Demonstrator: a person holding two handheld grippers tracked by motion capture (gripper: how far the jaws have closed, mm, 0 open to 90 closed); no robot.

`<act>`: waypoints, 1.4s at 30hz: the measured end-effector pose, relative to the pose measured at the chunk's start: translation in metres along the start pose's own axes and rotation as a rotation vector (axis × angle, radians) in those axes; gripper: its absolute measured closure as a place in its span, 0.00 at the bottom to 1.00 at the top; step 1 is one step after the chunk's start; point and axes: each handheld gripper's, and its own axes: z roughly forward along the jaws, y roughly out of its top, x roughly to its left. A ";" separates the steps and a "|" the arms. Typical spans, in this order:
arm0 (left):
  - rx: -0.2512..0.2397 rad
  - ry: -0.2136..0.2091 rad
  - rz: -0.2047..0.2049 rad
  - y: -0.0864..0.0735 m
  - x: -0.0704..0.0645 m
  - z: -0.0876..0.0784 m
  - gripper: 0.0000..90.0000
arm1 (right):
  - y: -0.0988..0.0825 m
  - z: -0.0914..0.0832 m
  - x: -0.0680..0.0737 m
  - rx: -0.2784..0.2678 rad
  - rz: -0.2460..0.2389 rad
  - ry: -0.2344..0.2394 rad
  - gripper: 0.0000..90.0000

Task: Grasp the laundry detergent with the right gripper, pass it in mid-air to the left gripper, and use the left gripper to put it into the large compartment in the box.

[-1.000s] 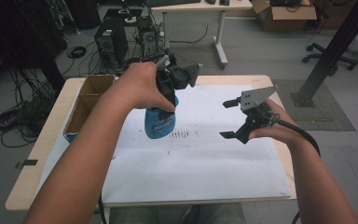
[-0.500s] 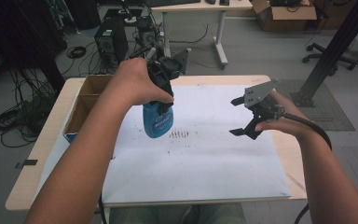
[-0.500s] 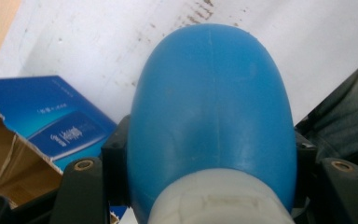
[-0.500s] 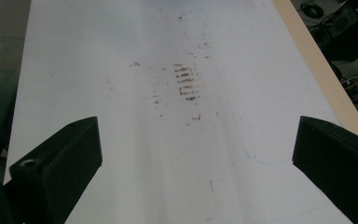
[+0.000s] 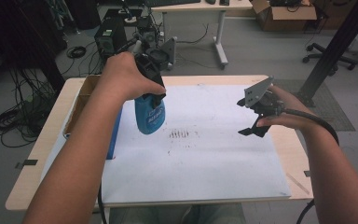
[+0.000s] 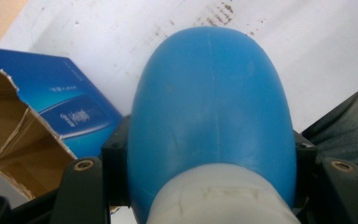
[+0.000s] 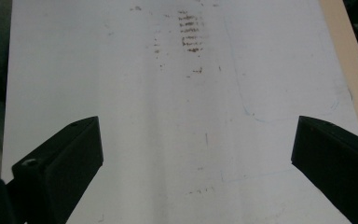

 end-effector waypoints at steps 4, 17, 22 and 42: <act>-0.002 -0.007 -0.025 -0.004 0.008 -0.003 0.42 | 0.002 0.000 -0.003 0.032 -0.004 0.014 0.02; -0.029 0.006 -0.118 -0.019 0.035 -0.024 0.42 | 0.001 0.006 -0.008 0.079 0.005 0.038 0.03; -0.052 0.004 -0.158 -0.026 0.046 -0.035 0.42 | 0.002 0.006 -0.009 0.088 0.001 0.047 0.03; -0.068 0.049 -0.372 -0.056 0.097 -0.072 0.42 | 0.002 0.006 -0.007 0.104 0.007 0.054 0.03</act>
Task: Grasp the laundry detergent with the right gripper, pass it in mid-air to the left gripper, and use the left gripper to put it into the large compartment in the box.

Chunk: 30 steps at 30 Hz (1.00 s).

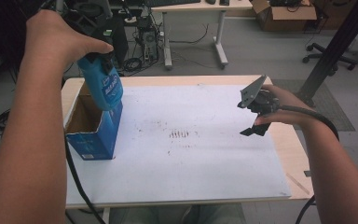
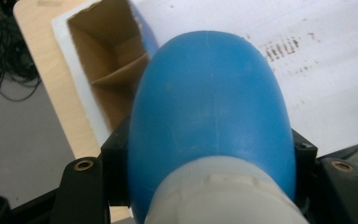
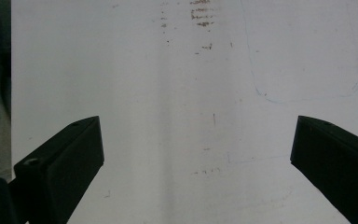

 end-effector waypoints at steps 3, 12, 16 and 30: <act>0.001 0.014 -0.032 -0.001 0.007 0.001 0.42 | 0.000 0.002 0.001 0.000 -0.001 0.002 0.03; -0.014 0.010 -0.116 -0.004 0.029 0.001 0.42 | 0.000 0.008 0.002 -0.003 -0.001 0.011 0.03; -0.010 0.020 -0.151 -0.006 0.038 0.002 0.42 | -0.001 0.009 0.003 -0.003 -0.002 0.014 0.03; 0.030 0.021 -0.198 -0.014 0.061 0.016 0.42 | 0.001 0.008 0.004 0.011 -0.008 0.020 0.03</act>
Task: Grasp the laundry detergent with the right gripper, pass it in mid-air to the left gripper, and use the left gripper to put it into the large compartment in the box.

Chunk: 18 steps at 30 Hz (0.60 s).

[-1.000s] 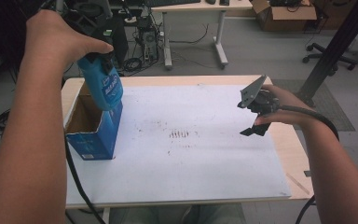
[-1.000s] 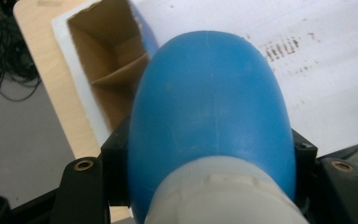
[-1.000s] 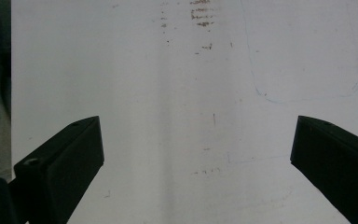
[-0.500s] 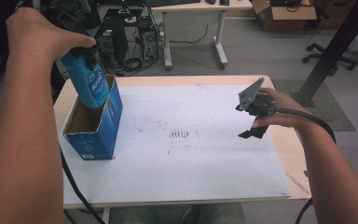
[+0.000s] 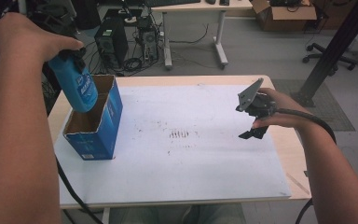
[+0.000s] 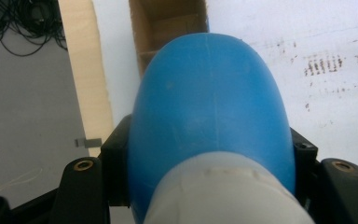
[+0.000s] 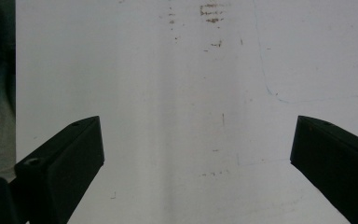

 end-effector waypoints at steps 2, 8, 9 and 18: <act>0.001 -0.001 -0.001 0.000 0.001 0.002 0.42 | 0.000 0.000 0.000 0.001 -0.001 0.000 0.03; 0.016 -0.014 -0.018 -0.002 0.008 0.013 0.42 | 0.001 -0.001 0.001 0.000 -0.004 -0.003 0.03; 0.020 -0.012 -0.019 -0.003 0.009 0.015 0.42 | 0.001 0.000 0.002 -0.004 -0.002 -0.003 0.03; 0.037 -0.012 -0.031 -0.005 0.015 0.032 0.42 | 0.000 0.000 0.003 -0.010 0.000 -0.003 0.03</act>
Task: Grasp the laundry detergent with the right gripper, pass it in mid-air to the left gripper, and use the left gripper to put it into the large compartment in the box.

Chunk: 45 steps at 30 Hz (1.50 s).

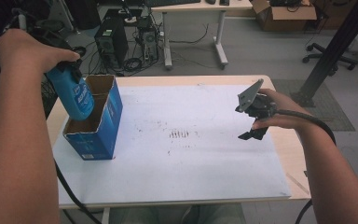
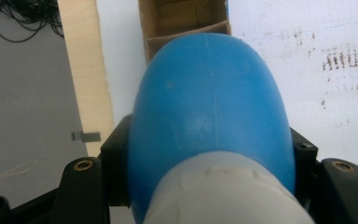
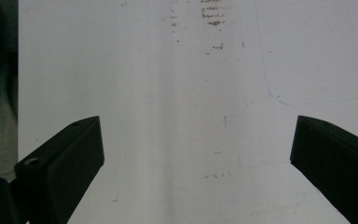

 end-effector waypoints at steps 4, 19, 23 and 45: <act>0.017 0.000 0.000 0.001 0.001 0.012 0.42 | 0.001 -0.001 0.000 0.000 -0.002 -0.001 0.03; 0.045 0.001 -0.003 -0.002 0.003 0.048 0.42 | 0.004 -0.002 0.000 -0.003 -0.007 -0.005 0.03; 0.047 -0.009 0.003 -0.003 0.002 0.059 0.42 | 0.005 -0.004 0.000 -0.008 -0.011 -0.008 0.03; 0.058 -0.003 -0.003 -0.012 0.000 0.117 0.42 | 0.007 -0.005 0.002 -0.016 -0.010 -0.015 0.03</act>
